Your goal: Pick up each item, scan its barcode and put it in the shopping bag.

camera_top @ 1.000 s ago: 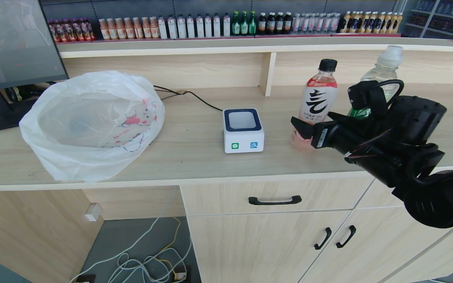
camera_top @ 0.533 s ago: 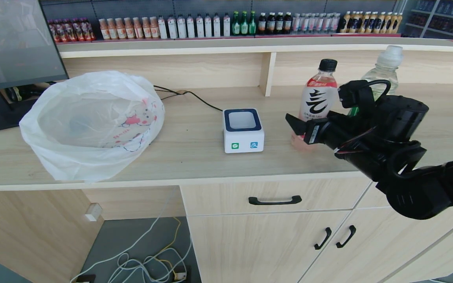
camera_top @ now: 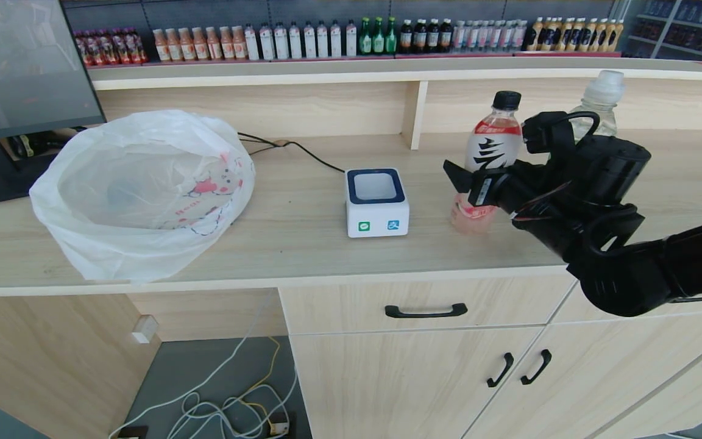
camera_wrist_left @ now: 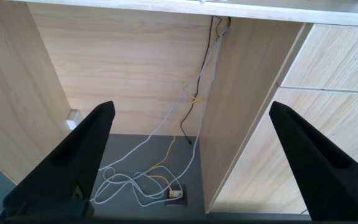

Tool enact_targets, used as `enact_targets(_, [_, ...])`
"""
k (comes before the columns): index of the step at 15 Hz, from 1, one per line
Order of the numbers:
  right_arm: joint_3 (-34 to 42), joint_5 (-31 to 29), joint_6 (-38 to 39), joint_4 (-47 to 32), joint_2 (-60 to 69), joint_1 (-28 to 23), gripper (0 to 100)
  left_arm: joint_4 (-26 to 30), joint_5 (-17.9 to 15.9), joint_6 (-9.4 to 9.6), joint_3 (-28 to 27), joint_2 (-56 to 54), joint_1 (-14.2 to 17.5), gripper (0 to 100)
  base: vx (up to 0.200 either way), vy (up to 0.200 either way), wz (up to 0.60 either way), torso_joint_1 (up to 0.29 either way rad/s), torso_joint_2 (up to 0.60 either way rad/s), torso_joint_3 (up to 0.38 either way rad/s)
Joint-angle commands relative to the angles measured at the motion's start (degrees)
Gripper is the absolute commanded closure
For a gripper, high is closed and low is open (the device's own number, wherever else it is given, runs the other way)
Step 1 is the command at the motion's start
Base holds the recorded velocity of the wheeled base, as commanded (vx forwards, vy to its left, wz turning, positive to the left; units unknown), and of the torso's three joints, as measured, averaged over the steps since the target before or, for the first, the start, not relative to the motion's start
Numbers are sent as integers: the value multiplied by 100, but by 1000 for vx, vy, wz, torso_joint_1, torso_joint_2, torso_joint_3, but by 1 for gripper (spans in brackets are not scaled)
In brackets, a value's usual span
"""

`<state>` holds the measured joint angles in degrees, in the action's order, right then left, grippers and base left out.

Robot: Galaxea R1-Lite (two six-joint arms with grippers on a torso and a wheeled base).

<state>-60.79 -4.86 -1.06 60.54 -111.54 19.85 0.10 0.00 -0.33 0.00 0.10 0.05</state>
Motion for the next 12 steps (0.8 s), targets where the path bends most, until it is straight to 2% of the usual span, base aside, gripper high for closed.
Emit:
enact_targets(1, [6,3,-17,2,-8,19,0,-1,0,-2,0,-1,4,0,0,0,0,0,0,0])
enact_targets(6, [41,-6,-43,11,10,37,0,-1,0,-2,0,-1,4,0,0,0,0,0,0,0])
enact_targets(7, [50,3,-43,11,19,37,100,-1,0,-2,0,-1,4,0,0,0,0,0,0,0])
enact_targets(12, [112,29,-26,160,142,116,100,-1,0,-2,0,-1,4,0,0,0,0,0,0,0])
